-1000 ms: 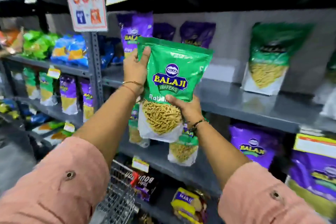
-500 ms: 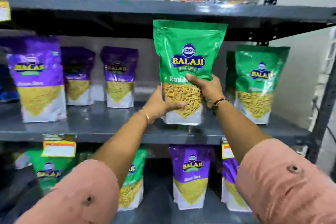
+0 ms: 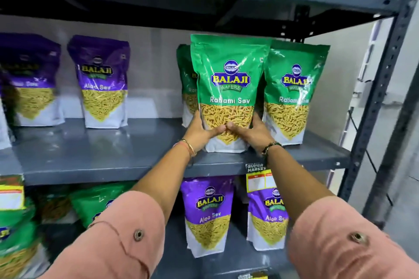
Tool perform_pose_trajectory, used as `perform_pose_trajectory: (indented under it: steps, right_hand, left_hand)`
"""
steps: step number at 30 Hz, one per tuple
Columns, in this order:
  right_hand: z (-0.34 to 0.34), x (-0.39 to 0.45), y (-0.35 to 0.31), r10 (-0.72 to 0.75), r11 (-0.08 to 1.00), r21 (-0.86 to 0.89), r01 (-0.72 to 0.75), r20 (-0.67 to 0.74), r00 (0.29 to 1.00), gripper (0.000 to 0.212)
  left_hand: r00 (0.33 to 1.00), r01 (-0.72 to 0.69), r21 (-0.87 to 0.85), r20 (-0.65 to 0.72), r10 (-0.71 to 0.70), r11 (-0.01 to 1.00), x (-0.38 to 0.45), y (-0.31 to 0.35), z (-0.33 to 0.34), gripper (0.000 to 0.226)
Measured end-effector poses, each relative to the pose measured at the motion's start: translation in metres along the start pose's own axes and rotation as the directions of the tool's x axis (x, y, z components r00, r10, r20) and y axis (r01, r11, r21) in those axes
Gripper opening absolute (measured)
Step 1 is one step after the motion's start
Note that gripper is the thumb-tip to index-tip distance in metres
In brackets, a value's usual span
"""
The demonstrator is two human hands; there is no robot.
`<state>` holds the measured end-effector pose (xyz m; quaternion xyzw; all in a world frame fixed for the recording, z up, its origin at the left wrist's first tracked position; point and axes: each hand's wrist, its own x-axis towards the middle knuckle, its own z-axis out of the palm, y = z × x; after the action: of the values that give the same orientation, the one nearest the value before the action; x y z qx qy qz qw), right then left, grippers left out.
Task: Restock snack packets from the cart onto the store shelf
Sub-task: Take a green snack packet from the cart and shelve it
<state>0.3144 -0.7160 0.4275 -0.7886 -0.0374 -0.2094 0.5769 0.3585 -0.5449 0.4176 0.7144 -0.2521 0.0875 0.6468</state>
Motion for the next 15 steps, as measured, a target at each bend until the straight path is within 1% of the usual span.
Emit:
perform_pose_trajectory:
  steps: [3, 5, 7, 10, 12, 13, 14, 15]
  right_hand:
    - [0.004, 0.0, 0.0, 0.008, 1.0, 0.019, -0.008, -0.011, 1.0, 0.093]
    - [0.006, 0.001, 0.001, -0.003, 0.998, 0.058, 0.004, -0.011, 1.0, 0.094]
    - [0.009, -0.001, -0.001, 0.0, 0.996, 0.09, 0.0, -0.001, 1.0, 0.09]
    - [0.016, -0.008, -0.009, -0.008, 0.993, 0.118, 0.004, 0.03, 1.0, 0.073]
    - [0.021, -0.012, -0.012, -0.024, 0.991, 0.133, 0.017, 0.052, 0.998, 0.071]
    - [0.024, -0.014, -0.014, -0.04, 0.991, 0.125, 0.035, 0.035, 0.999, 0.075]
    - [0.026, -0.016, -0.019, -0.065, 0.992, 0.104, 0.067, -0.028, 0.997, 0.082]
    - [0.029, -0.018, -0.023, -0.109, 0.993, 0.029, 0.113, -0.127, 0.986, 0.091]
  left_hand:
    - [1.0, 0.014, 0.038, 0.005, -0.014, 0.999, -0.002, 0.002, 0.0, 0.097]
    - [1.0, 0.025, 0.053, -0.018, -0.024, 0.998, -0.004, 0.006, 0.0, 0.096]
    - [0.998, 0.038, 0.077, -0.045, -0.034, 0.996, -0.006, 0.01, -0.001, 0.09]
    - [0.997, 0.048, 0.093, -0.07, -0.041, 0.995, -0.01, 0.014, -0.005, 0.081]
    - [0.993, 0.065, 0.108, -0.101, -0.054, 0.992, -0.013, 0.015, -0.008, 0.08]
    - [0.992, 0.064, 0.111, -0.12, -0.05, 0.992, -0.014, 0.015, -0.01, 0.085]
    - [0.989, 0.057, 0.119, -0.143, -0.04, 0.991, -0.016, 0.017, -0.012, 0.093]
    - [0.982, 0.06, 0.127, -0.188, -0.035, 0.99, -0.019, 0.019, -0.015, 0.1]
